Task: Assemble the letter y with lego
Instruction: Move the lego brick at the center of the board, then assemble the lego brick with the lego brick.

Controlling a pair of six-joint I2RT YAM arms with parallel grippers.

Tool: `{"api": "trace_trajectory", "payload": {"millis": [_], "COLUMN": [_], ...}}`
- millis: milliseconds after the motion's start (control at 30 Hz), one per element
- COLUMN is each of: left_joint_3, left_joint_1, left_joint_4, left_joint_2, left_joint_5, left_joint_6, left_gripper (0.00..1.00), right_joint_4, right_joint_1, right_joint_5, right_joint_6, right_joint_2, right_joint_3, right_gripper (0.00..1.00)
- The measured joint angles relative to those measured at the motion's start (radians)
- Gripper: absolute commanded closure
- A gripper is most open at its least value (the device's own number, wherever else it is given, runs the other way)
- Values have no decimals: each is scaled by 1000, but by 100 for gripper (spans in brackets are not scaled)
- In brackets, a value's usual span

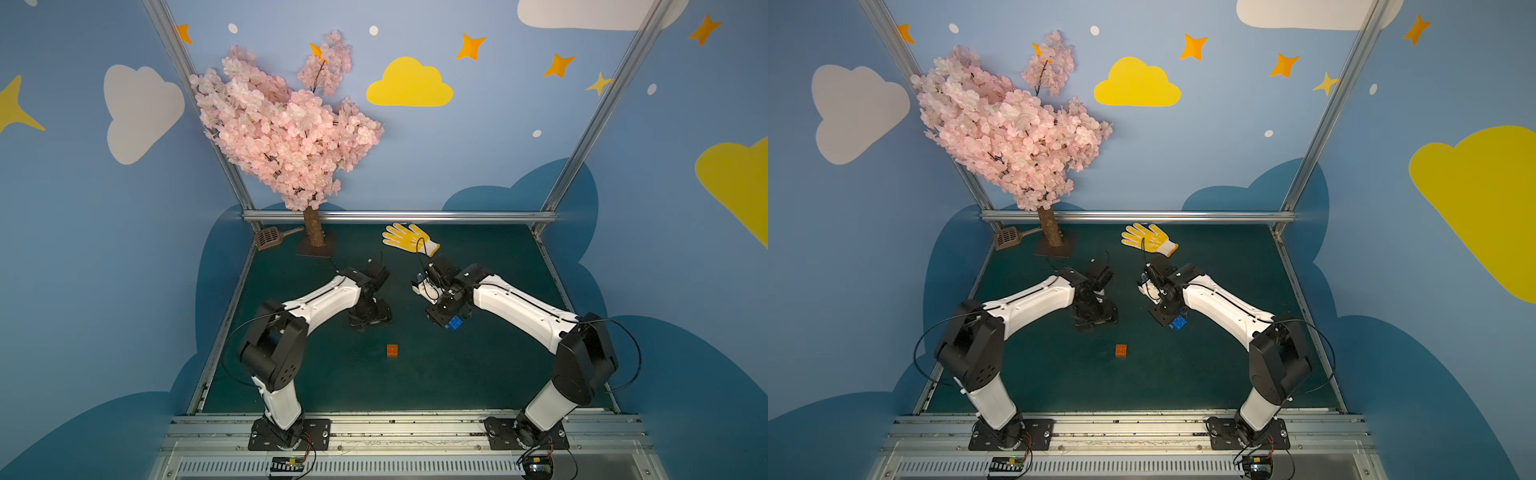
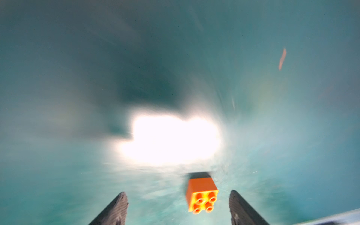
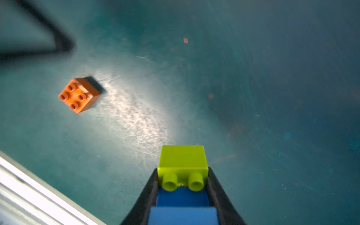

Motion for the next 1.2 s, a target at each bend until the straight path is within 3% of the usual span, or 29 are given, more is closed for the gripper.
{"api": "trace_trajectory", "payload": {"millis": [167, 333, 433, 467, 1200], "left_joint_3": [-9, -34, -47, -50, -51], "left_joint_1": [227, 377, 433, 447, 473], "left_joint_4": [0, 3, 7, 8, 0], "left_joint_2": [-72, -61, -45, -42, -42], "left_joint_5": [38, 101, 158, 170, 169], "left_joint_6": [52, 122, 159, 167, 211], "left_gripper": [18, 16, 0, 0, 0], "right_joint_4": [3, 0, -5, -8, -28], "right_joint_1": [111, 207, 249, 260, 302], "right_joint_5": [-15, 0, 17, 19, 22], "right_joint_6": [-109, -205, -247, -259, -350], "right_joint_2": [42, 149, 213, 231, 315], "right_joint_3": [14, 68, 103, 113, 160], "right_gripper": [100, 100, 100, 100, 100]}}
